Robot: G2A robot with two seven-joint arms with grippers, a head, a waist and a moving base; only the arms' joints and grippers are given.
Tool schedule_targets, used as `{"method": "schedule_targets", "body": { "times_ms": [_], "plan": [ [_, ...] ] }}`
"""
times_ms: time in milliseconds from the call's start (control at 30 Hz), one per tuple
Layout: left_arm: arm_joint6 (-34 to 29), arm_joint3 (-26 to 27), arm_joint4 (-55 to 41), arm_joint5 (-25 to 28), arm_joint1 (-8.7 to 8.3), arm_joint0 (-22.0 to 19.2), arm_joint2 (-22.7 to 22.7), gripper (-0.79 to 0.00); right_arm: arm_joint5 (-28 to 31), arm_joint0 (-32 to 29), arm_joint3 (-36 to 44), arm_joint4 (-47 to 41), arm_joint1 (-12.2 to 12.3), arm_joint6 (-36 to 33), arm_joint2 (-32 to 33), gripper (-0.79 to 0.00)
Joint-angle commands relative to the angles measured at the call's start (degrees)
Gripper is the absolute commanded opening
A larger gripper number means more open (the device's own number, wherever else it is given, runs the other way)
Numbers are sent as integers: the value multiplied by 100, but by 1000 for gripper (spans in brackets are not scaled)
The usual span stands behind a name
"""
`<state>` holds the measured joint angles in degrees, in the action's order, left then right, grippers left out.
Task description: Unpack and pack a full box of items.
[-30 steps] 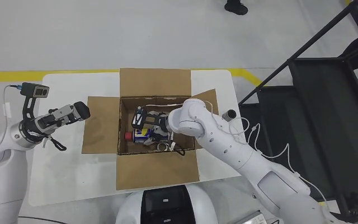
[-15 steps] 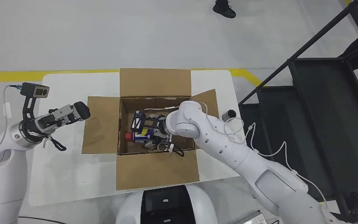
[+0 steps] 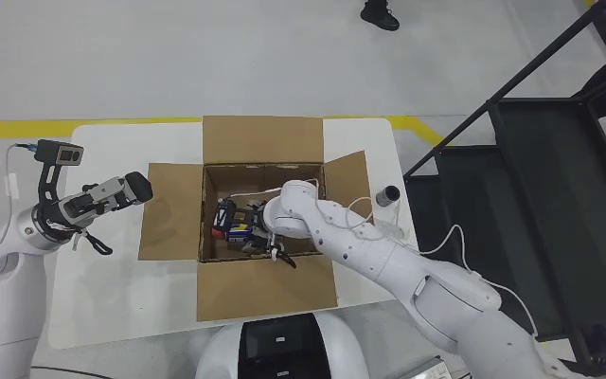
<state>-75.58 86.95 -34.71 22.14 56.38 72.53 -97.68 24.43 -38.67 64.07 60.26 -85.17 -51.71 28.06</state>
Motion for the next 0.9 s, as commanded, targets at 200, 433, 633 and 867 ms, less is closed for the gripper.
{"method": "schedule_targets", "body": {
  "times_ms": [200, 433, 633, 867],
  "plan": [
    [0, 0, 0, 0, 0, 0, 0, 0, 114, 269, -658, 68, -284, 140, -260, 0],
    [0, 0, 0, 0, 0, 0, 0, 0, 222, 449, -1144, 77, -527, 243, -422, -219],
    [0, 0, 0, 0, 0, 0, 0, 0, 308, 576, -1544, 93, -727, 263, -540, -409],
    [0, 0, 0, 0, 0, 0, 0, 0, 334, 705, -1919, 87, -926, 345, -587, -773]
  ]
}}
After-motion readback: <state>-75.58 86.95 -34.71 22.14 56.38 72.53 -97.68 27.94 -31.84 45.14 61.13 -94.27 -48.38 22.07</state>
